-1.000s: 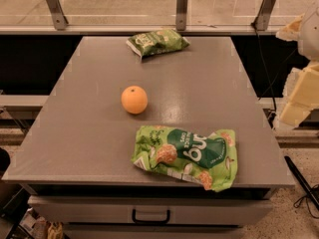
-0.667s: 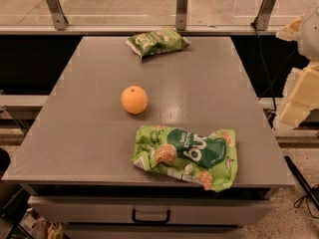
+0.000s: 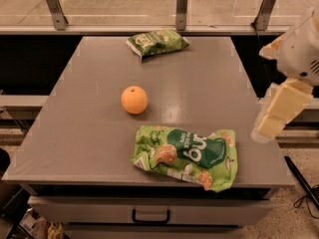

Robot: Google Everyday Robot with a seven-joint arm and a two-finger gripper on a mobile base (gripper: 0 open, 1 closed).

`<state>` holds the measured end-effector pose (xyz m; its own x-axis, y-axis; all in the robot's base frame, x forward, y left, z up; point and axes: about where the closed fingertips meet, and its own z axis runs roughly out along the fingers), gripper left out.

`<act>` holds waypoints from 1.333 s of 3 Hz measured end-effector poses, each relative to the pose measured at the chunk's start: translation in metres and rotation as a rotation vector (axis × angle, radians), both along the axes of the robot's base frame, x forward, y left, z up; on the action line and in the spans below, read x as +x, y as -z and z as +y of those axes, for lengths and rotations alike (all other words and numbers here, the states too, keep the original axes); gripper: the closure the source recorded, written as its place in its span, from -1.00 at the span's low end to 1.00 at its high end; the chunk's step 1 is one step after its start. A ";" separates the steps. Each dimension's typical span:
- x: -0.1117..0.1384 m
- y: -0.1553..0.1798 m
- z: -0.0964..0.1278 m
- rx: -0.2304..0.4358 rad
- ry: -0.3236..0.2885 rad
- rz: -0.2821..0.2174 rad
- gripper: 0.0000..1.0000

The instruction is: Move green rice chip bag near green jalapeno chip bag

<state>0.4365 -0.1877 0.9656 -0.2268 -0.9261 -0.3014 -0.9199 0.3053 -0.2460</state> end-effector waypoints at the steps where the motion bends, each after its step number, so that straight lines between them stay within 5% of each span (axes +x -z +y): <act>1: -0.011 0.034 0.022 0.108 -0.004 0.040 -1.00; 4: -0.033 0.096 0.083 0.402 -0.075 0.097 -1.00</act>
Offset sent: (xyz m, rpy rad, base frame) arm -0.0373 0.0617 -0.1042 0.3768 0.1168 0.0180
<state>0.4034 -0.1042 0.8693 -0.2085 -0.7540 -0.6229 -0.9563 0.2907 -0.0319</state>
